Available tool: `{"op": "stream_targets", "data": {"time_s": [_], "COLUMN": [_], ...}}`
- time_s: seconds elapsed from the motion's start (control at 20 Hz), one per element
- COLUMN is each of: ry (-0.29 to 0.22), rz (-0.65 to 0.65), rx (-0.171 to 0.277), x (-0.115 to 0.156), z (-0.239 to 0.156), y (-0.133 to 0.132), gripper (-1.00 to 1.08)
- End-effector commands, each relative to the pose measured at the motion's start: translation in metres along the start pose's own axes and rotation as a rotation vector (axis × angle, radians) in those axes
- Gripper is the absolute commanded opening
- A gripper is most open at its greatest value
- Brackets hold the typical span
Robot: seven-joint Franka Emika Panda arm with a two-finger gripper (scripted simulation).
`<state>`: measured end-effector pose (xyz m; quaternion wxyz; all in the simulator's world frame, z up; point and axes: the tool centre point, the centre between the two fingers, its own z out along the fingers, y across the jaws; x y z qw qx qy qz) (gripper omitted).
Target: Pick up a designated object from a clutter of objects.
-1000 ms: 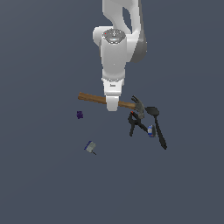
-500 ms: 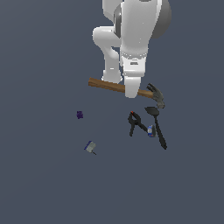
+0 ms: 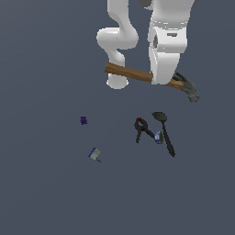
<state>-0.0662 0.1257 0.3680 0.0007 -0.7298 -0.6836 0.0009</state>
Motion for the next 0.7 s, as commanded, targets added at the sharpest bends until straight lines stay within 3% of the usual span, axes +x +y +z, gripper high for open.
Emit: {"op": "stream_targets", "data": {"time_s": [0.0, 0.65], "ry": [0.000, 0.000], "rz": [0.002, 0.004], "rx": [-0.002, -0.003], "x": [0.010, 0.031], "z": [-0.016, -0.046], "y": [0.002, 0.008], "gripper": [-1.00, -1.00]}}
